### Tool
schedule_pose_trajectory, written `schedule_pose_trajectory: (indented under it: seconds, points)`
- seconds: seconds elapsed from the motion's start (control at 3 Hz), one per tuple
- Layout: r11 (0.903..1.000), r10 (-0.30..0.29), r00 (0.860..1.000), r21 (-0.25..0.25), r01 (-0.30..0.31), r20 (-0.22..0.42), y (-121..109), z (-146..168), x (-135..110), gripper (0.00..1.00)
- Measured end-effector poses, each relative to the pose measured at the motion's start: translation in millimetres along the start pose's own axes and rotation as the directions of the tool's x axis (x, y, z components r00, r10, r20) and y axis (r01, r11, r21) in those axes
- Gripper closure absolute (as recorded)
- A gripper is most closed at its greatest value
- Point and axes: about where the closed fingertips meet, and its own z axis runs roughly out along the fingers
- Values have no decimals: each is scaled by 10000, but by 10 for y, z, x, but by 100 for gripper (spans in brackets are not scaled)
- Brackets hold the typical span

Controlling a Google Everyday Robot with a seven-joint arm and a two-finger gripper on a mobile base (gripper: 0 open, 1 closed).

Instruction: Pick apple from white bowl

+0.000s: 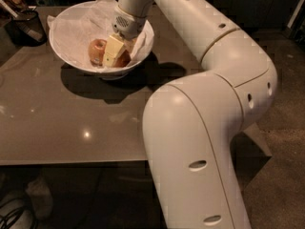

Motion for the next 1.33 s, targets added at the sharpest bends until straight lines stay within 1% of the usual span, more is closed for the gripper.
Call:
schedule_pose_trajectory:
  seconds: [0.33, 0.67, 1.33]
  points:
    - [10000, 8, 10000, -60, -9, -34, -24, 51, 23, 29]
    - [10000, 45, 10000, 80, -44, -79, -47, 77, 35, 40]
    - [10000, 46, 10000, 89, -46, -83, -48, 80, 35, 87]
